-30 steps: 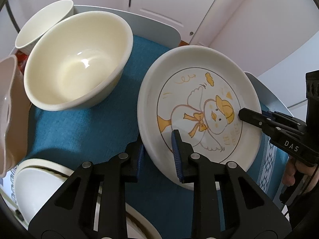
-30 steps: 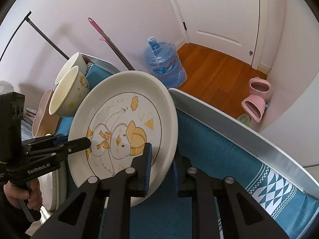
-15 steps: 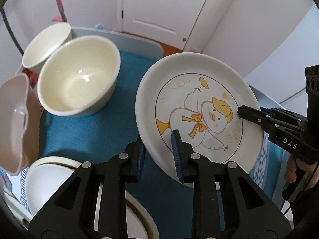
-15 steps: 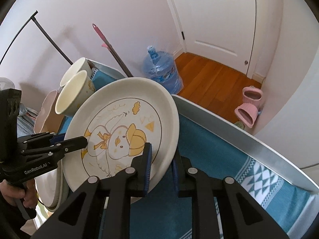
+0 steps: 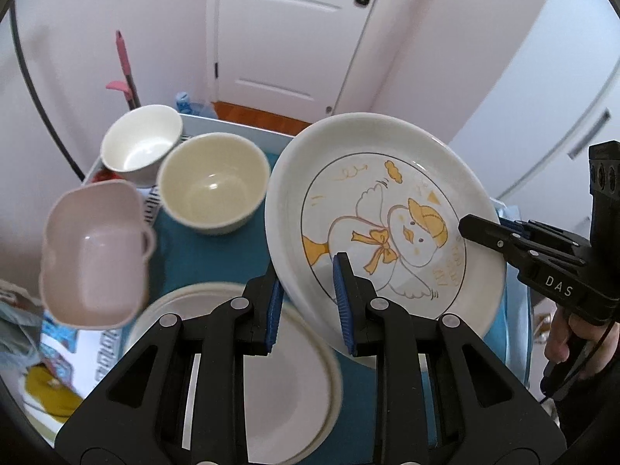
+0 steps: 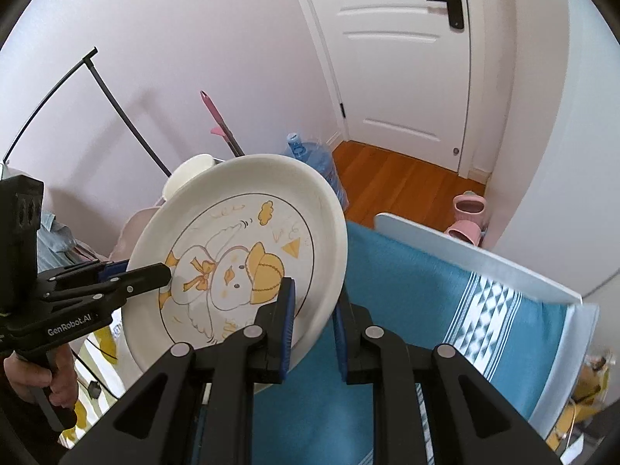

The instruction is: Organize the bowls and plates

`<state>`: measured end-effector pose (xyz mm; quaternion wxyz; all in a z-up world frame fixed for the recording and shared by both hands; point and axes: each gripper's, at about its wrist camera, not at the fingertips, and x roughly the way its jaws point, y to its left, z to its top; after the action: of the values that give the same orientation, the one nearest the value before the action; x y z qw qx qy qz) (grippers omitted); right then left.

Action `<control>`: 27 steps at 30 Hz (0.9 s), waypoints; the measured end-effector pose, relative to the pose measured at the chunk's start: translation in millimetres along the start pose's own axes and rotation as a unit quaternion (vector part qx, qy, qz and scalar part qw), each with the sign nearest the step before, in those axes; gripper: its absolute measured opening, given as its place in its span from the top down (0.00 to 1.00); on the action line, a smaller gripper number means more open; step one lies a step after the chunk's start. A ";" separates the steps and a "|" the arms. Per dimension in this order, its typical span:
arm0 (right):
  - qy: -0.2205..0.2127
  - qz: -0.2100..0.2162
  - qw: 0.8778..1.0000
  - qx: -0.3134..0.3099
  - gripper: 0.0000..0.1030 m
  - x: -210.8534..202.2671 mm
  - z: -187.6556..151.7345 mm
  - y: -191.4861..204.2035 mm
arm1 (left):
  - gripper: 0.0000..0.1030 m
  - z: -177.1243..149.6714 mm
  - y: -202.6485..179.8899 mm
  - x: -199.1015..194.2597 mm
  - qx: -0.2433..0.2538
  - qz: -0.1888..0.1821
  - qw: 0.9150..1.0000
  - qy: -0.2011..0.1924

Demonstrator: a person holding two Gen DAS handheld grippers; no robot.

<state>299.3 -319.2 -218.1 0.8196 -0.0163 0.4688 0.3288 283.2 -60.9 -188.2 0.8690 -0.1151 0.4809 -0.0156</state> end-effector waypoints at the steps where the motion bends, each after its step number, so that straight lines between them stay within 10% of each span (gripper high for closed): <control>1: -0.001 -0.002 1.000 0.006 0.84 -2.8 -4.6 8.2 | 0.78 -3.1 4.2 -5.5 0.006 -0.003 1.000 0.002; 27: 0.043 -0.100 0.988 0.109 0.84 35.4 -119.5 128.4 | 0.78 -91.6 112.6 7.6 0.111 -0.065 0.984 0.122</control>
<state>149.7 -240.1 -276.4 0.8242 0.0126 0.5328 0.1915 201.0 30.8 -265.5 0.8081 -0.0459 0.5703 -0.1397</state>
